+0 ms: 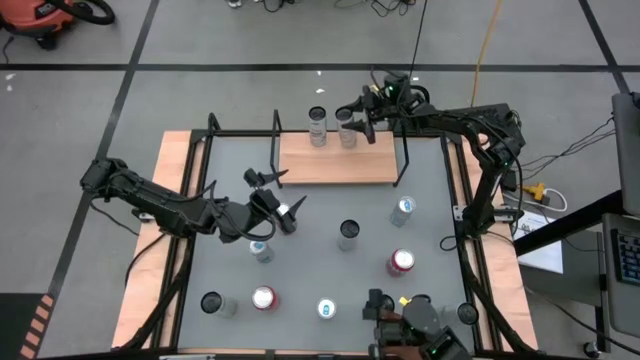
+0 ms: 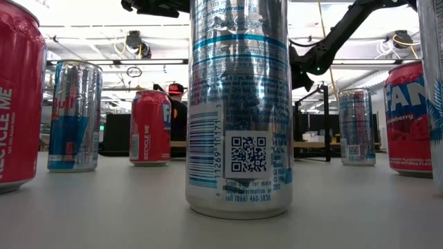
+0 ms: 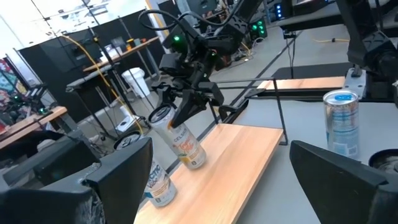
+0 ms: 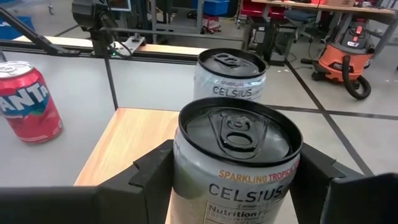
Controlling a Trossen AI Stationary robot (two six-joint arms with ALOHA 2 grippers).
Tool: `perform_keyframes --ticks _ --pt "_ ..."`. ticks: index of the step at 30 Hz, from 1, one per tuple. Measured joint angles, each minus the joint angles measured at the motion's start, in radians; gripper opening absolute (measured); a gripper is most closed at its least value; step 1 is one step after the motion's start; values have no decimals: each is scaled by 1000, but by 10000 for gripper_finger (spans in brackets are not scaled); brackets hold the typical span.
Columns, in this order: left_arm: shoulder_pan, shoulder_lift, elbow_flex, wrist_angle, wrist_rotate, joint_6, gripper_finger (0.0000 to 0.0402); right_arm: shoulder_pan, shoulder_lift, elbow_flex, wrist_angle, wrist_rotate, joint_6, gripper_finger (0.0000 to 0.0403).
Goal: Place canned beverage on shelf
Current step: Put the top right white yellow soda can on the shelf
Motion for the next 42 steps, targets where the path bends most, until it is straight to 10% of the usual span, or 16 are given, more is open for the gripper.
perform_keyframes --ticks 42 --pt "0 0 0 -9 20 0 375 1 1 -1 3 27 8 213"
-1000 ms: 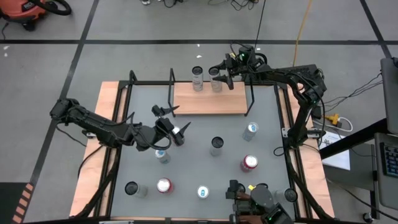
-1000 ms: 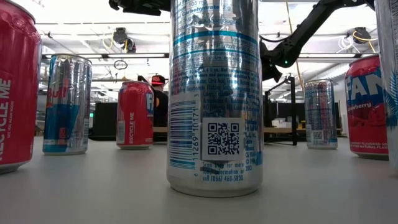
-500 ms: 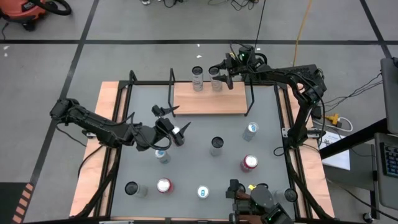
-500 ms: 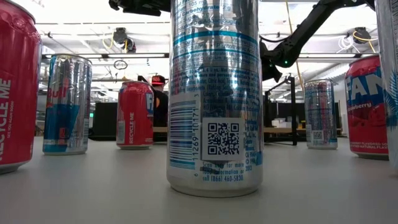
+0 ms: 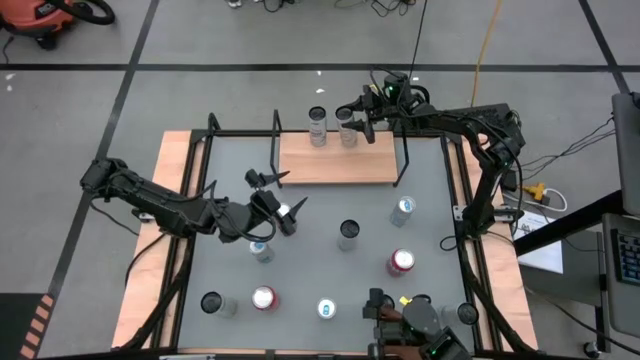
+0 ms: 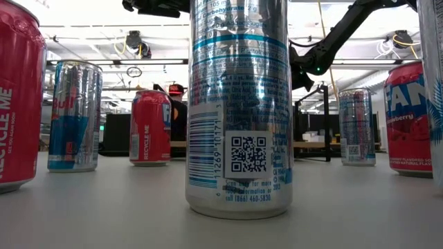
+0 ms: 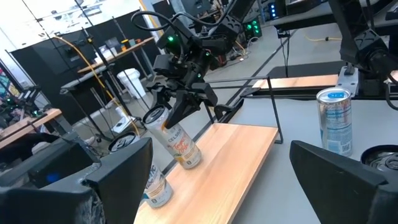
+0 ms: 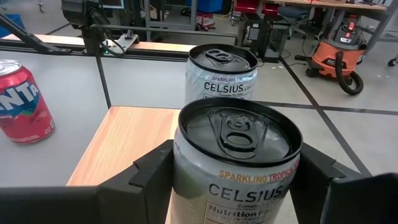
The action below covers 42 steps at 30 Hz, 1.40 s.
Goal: Place canned beverage on shelf
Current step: Put the top right white yellow soda can on the shelf
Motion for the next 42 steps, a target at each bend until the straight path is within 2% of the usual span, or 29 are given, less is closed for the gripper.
perform_keyframes --ticks 7,16,42 --pt "-2 0 0 -2 0 -1 375 0 0 0 0 -3 0 215" --pt "-19 0 0 -2 0 -1 375 0 0 0 0 -5 4 247" --pt "-19 0 0 -2 -6 -1 375 0 0 0 -3 -10 4 250"
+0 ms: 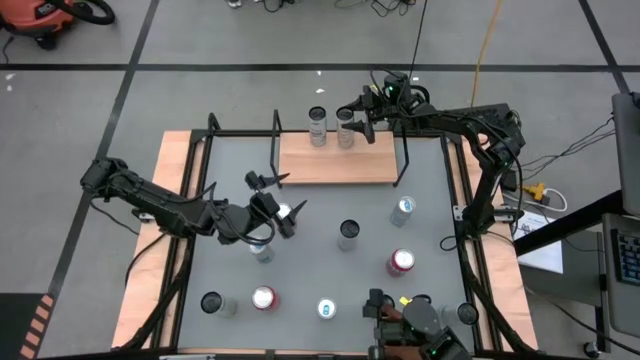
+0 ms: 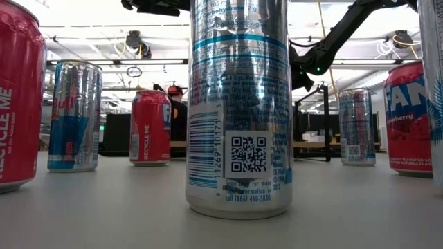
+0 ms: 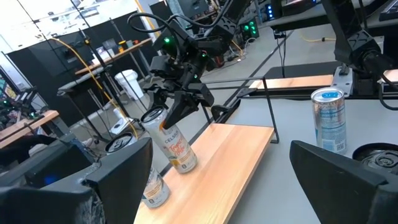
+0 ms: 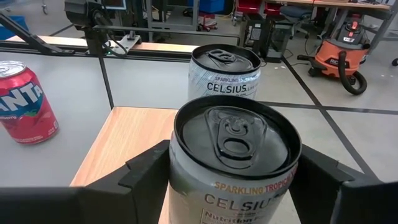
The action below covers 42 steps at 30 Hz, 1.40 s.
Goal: Place canned beverage on shelf
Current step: Put the top right white yellow soda can on the shelf
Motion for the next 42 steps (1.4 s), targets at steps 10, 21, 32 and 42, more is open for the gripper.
perform_keyframes --ticks 10,21,32,42 --pt "0 0 0 0 0 0 375 0 0 0 0 -6 0 250" --pt "0 0 0 0 0 0 375 0 0 0 -3 -26 0 250" --pt "0 0 0 1 0 -5 375 0 0 0 1 -24 16 260" --pt "-1 0 0 1 1 -5 375 -1 -1 1 12 -22 26 284"
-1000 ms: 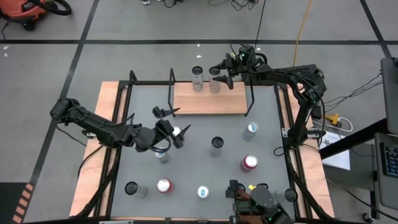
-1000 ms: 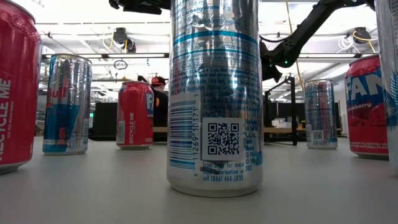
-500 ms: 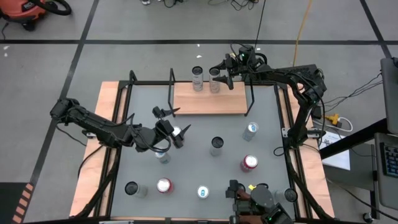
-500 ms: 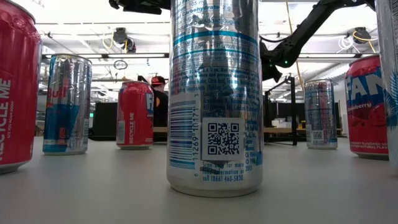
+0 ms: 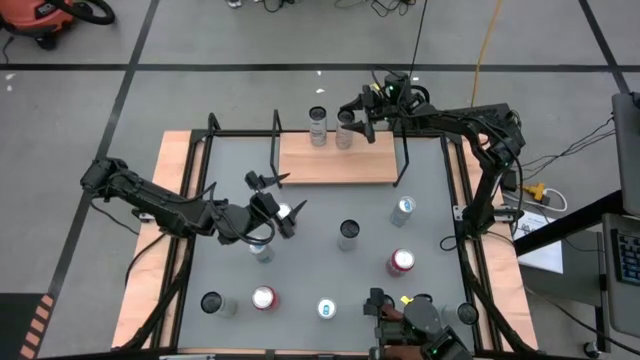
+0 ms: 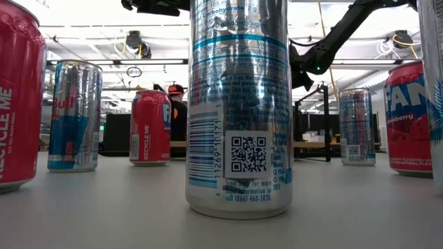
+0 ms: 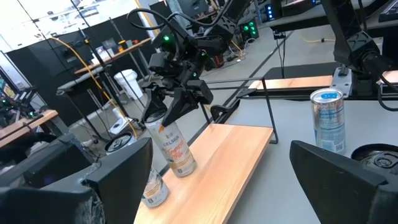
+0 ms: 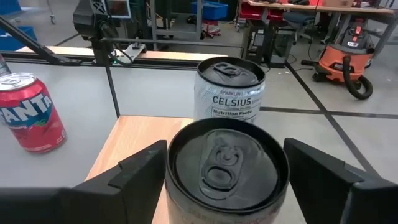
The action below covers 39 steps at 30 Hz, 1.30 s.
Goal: Place canned beverage on shelf
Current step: Put the top right white yellow soda can on the shelf, then put the top white yellow soda can aligned with the other white yellow soda can on the shelf
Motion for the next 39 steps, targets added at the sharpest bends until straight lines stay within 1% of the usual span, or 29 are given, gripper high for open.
perform_keyframes --ticks 9,13,21,25,30,35,39 --pt "0 0 0 0 0 2 375 0 -1 0 4 7 53 283" --pt "0 0 0 0 1 3 375 0 -7 0 3 55 80 283" --pt "0 0 0 0 1 6 375 0 -15 0 3 55 124 283" --pt "0 0 0 0 2 6 375 0 -46 0 2 59 132 283" --pt "0 0 0 0 5 5 375 3 -127 0 -9 85 160 283" --pt "0 0 0 0 5 5 375 29 -243 -1 -124 94 139 283" --pt "0 0 0 -1 4 5 375 73 -349 -1 -339 161 50 283"
